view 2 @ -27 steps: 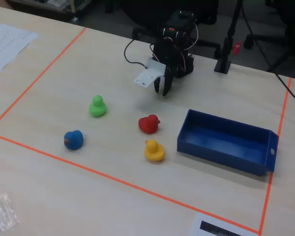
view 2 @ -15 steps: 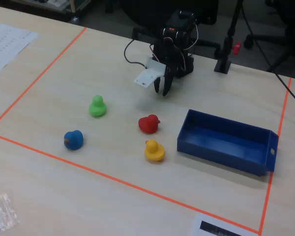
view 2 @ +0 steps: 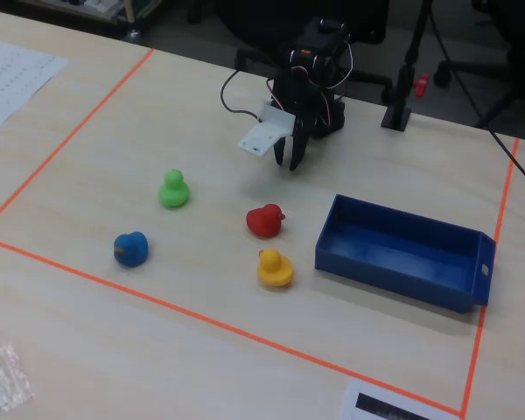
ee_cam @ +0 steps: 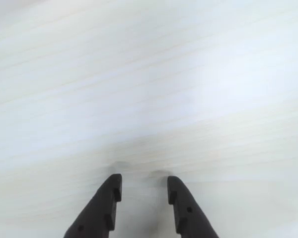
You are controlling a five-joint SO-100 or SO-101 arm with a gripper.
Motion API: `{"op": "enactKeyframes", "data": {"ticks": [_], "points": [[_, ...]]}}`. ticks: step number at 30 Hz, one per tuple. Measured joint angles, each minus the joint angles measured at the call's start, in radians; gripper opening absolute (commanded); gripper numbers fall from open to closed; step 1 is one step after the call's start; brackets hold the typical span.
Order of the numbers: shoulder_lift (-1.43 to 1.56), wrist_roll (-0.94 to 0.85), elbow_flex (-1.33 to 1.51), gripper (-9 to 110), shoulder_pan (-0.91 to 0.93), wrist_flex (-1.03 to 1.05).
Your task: Grasp blue duck and put it into box.
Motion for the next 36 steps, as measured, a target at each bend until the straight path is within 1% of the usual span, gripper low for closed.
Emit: {"op": "enactKeyframes", "data": {"ticks": [14,21,23,24,28,32,36], "points": [[0.000,0.000,0.000,11,0.000,0.000],[0.000,0.000,0.000,13,0.000,0.000],[0.000,0.000,0.000,8,0.000,0.000],[0.000,0.000,0.000,1,0.000,0.000],[0.000,-0.002,0.000,0,0.000,0.000],[-0.021,-0.026,0.000,4,0.018,-0.035],[-0.207,-0.044,-0.133,19,0.112,-0.152]]}}
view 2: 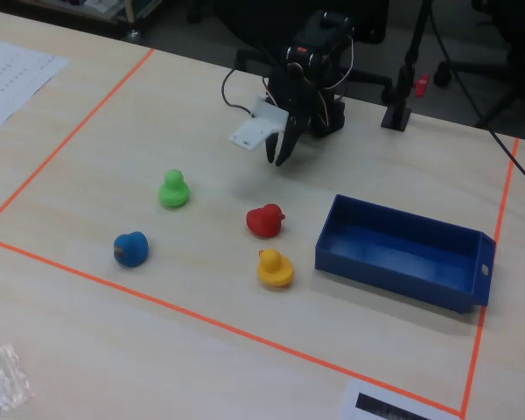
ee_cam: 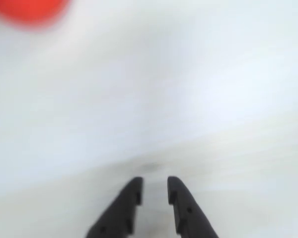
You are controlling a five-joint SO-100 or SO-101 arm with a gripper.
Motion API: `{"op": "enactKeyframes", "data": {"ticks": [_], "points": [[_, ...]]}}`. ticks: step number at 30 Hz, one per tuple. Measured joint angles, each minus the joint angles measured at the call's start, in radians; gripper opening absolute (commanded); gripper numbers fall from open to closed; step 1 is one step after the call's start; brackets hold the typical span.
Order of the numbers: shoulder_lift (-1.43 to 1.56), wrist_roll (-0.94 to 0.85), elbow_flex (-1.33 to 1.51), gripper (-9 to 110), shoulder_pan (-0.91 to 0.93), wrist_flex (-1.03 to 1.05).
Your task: Grasp blue duck and put it into box.
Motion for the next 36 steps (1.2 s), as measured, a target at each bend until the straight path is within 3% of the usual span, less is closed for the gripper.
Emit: {"op": "enactKeyframes", "data": {"ticks": [4,16,23,36], "points": [[-0.293,-0.008,-0.299,29,0.103,-0.060],[-1.009,-0.008,-1.098,34,0.328,-0.394],[-1.272,-0.072,-1.264,34,0.357,-0.603],[-1.779,-0.152,-1.427,35,0.250,-0.910]]}}
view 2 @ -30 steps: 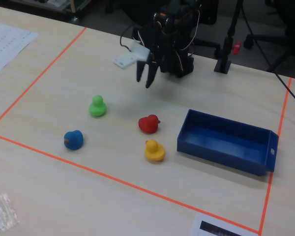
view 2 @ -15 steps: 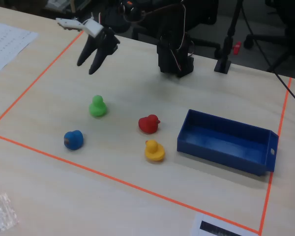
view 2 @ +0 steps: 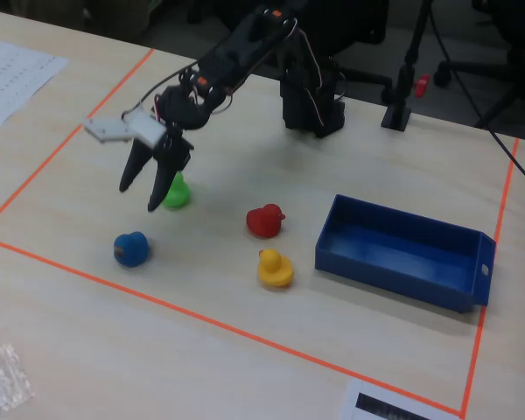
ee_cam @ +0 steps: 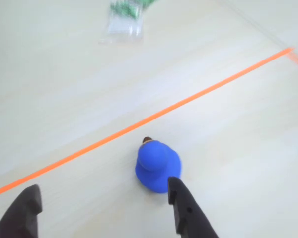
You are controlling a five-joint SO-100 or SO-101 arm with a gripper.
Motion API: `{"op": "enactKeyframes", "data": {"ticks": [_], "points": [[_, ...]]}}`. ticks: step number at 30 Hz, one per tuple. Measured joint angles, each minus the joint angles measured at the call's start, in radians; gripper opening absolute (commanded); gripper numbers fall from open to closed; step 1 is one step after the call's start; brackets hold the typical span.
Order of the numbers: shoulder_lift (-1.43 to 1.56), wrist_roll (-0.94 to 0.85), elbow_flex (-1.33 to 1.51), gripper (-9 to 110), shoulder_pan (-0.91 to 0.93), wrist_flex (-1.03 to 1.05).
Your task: Grasp blue duck and put it into box.
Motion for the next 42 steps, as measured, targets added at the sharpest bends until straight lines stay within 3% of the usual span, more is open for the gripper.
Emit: {"op": "enactKeyframes", "data": {"ticks": [9,18,19,22,23,33,38,42], "points": [[-0.411,-0.031,-0.354,34,-0.006,-0.008],[-0.578,-0.084,-0.489,31,0.031,-0.025],[-0.578,-0.089,-0.489,29,0.034,-0.025],[-0.578,-0.094,-0.486,2,0.043,-0.026],[-0.578,-0.097,-0.476,0,0.044,-0.029],[-0.535,-0.081,-0.423,0,0.038,0.051],[-0.463,0.140,-0.495,0,0.015,0.275],[-0.333,0.353,-0.698,0,-0.098,0.623]]}}
